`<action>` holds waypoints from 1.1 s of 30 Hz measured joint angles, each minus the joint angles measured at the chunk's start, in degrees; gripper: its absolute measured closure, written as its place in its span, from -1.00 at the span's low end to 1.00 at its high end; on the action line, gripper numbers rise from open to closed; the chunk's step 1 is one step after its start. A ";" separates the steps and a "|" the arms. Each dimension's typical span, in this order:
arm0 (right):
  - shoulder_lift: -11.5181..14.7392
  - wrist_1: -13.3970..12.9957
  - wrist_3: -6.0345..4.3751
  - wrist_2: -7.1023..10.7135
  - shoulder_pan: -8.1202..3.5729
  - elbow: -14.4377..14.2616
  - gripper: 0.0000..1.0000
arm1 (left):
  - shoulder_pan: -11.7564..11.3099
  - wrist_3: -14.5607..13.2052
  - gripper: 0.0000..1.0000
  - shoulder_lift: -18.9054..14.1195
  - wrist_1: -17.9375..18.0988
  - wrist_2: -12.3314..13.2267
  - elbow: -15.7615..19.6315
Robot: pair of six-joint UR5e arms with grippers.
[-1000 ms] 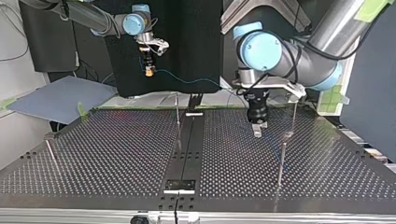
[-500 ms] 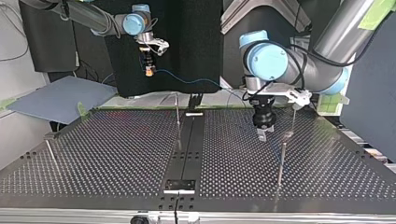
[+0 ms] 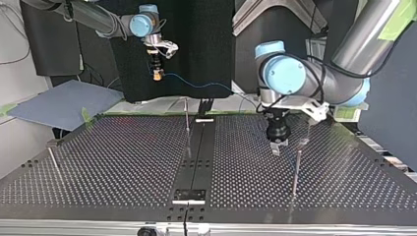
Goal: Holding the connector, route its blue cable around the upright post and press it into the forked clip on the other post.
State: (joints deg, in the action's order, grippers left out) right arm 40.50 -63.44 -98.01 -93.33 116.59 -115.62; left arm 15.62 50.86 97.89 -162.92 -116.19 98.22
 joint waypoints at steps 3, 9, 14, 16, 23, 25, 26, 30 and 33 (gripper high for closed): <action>-0.01 -0.02 0.00 0.00 0.11 0.01 1.00 | -0.59 1.41 -0.98 0.03 -0.29 1.47 -0.15; -0.01 0.05 0.03 0.03 0.16 0.02 1.00 | -1.63 4.60 -0.98 0.03 -1.99 4.70 -0.46; -0.01 0.06 0.12 0.06 0.23 0.02 1.00 | -2.31 7.10 -0.98 0.04 -2.32 6.74 -0.56; -0.01 0.06 0.14 0.07 0.26 0.01 1.00 | -2.63 8.10 -0.98 0.04 -2.32 6.92 -0.57; -0.01 -0.01 0.17 0.05 0.32 0.01 1.00 | -4.03 9.39 -0.98 0.02 -2.20 4.96 -0.93; -0.01 -0.02 0.17 0.05 0.34 0.02 1.00 | -4.45 9.36 -0.98 0.03 -2.14 4.43 -0.99; -0.01 -0.02 0.17 0.06 0.34 0.02 1.00 | -4.57 9.34 -0.98 0.04 -2.10 4.29 -1.00; -0.01 -0.03 0.17 0.06 0.35 0.01 1.00 | -4.82 9.27 -0.98 0.04 -1.99 4.05 -1.01; -0.01 -0.03 0.16 0.07 0.36 0.01 1.00 | -4.90 9.11 -0.98 0.05 -1.97 4.36 -1.00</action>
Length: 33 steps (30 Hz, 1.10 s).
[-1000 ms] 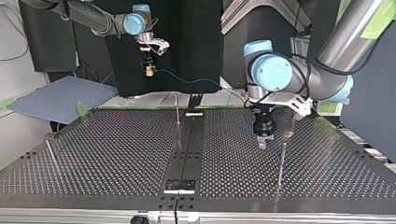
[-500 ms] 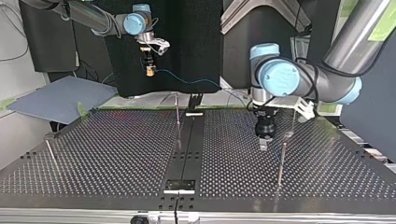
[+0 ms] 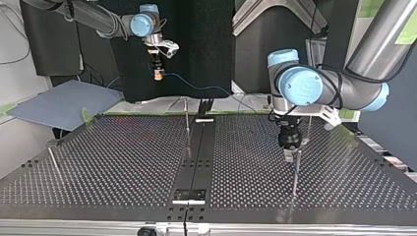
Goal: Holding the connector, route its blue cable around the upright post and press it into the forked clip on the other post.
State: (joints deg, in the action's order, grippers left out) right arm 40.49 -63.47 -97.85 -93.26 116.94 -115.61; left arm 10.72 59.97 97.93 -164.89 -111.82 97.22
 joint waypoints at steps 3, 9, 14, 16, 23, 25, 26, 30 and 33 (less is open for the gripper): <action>0.00 0.01 -0.02 -0.02 0.00 0.00 1.00 | 0.11 -0.05 -0.98 0.01 -0.06 0.84 0.11; 0.01 0.15 -0.06 -0.06 0.00 -0.02 1.00 | 0.56 -0.07 -0.98 0.68 0.07 1.58 1.40; 0.01 0.16 -0.13 -0.07 0.00 -0.02 1.00 | 1.33 -0.92 -0.98 2.96 0.08 0.98 1.86; 0.01 0.15 -0.15 -0.05 0.00 -0.02 1.00 | 1.60 -1.18 -0.98 3.66 0.11 0.64 1.91; 0.01 0.02 -0.16 -0.07 0.00 0.01 1.00 | 2.15 -1.56 -0.98 4.98 0.19 -1.09 1.97; 0.01 -0.03 -0.16 -0.08 0.00 0.02 1.00 | 2.39 -2.06 -0.98 5.71 0.21 -1.78 1.96; 0.00 -0.05 -0.16 -0.08 0.00 0.03 1.00 | 2.51 -2.40 -0.98 6.10 0.21 -2.04 1.97; 0.00 -0.06 -0.20 -0.08 0.00 0.03 1.00 | 3.02 -4.37 -0.98 8.19 0.28 -2.89 1.97; -0.01 -0.03 -0.28 -0.09 -0.02 0.02 1.00 | 3.21 -5.50 -0.98 9.93 0.52 -3.21 1.95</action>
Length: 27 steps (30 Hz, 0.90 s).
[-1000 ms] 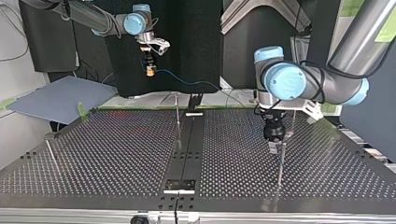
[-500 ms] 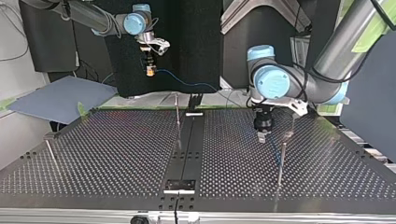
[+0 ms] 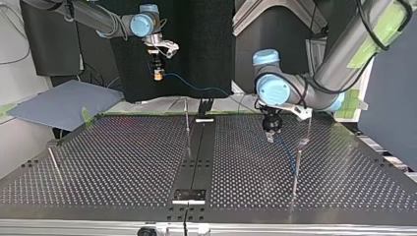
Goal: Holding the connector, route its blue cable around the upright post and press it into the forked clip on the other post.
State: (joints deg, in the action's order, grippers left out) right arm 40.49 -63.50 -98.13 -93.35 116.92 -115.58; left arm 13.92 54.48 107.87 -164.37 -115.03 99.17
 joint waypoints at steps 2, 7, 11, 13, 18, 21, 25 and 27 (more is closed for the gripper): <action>0.00 -0.02 -0.06 0.00 -0.02 0.01 1.00 | 0.09 -0.36 -0.98 1.21 0.09 -0.24 -0.01; 0.02 -0.16 -0.13 0.00 -0.05 0.03 1.00 | 0.71 -0.57 -0.98 3.52 0.10 -0.52 0.01; 0.04 -0.16 -0.14 0.00 -0.10 0.03 1.00 | 1.56 -0.54 -0.98 4.03 -0.07 -0.71 0.03; 0.04 -0.15 -0.13 0.00 -0.11 0.03 1.00 | 2.09 -0.53 -0.98 4.10 -0.20 -1.15 0.05; 0.06 -0.02 -0.14 0.01 -0.07 0.04 1.00 | 3.10 -0.52 -0.98 4.48 -0.26 -2.38 0.24; 0.06 0.07 -0.14 0.04 0.02 0.04 1.00 | 3.58 -0.68 -0.98 5.47 -0.28 -3.24 0.31; 0.05 0.16 -0.11 0.11 0.09 0.04 1.00 | 4.06 -1.34 -0.98 7.36 -0.01 -4.17 0.31; 0.06 0.16 -0.12 0.14 0.09 0.04 1.00 | 4.14 -1.41 -0.98 8.12 0.04 -4.30 0.31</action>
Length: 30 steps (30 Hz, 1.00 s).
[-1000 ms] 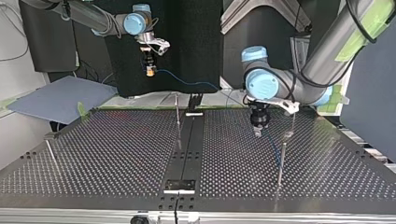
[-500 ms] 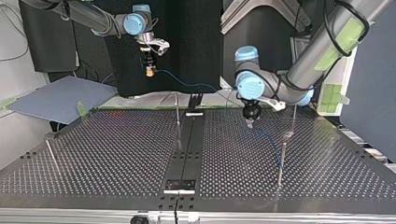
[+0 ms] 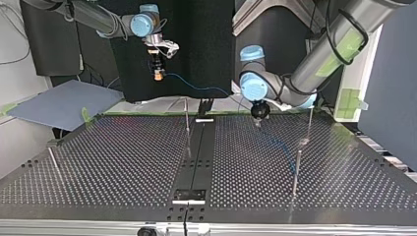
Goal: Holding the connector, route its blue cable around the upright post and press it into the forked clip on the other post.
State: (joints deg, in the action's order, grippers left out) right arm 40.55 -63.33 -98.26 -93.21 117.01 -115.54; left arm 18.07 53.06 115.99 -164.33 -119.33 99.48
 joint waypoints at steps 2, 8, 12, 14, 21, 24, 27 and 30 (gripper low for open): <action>0.00 0.02 -0.01 0.02 0.01 0.00 1.00 | 0.08 0.09 -0.98 0.51 0.03 -0.16 0.00; 0.01 0.04 -0.02 0.25 0.01 0.00 1.00 | 0.66 0.75 -0.98 0.87 0.04 -0.19 0.06; 0.01 -0.06 -0.12 0.36 0.02 0.00 1.00 | 1.56 1.68 -0.98 0.88 -0.48 -0.45 0.07; 0.02 -0.10 -0.16 0.38 0.01 0.00 1.00 | 2.15 2.16 -0.98 0.90 -0.76 -0.97 0.28; 0.01 -0.10 -0.16 0.70 0.04 0.01 1.00 | 3.12 4.88 -0.98 0.93 1.50 -2.40 2.55; 0.00 -0.01 -0.13 0.91 0.13 -0.01 1.00 | 3.20 5.43 -0.98 0.93 2.98 -2.73 3.10; 0.01 0.03 -0.12 1.04 0.22 0.00 1.00 | 3.21 5.63 -0.98 0.93 3.70 -2.93 3.28; 0.01 0.04 -0.12 1.07 0.26 0.00 1.00 | 3.26 5.83 -0.98 0.93 3.93 -2.75 3.31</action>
State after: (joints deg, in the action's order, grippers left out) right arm 40.56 -63.30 -98.37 -92.14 117.27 -115.55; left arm 21.33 58.89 116.92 -160.40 -122.08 102.79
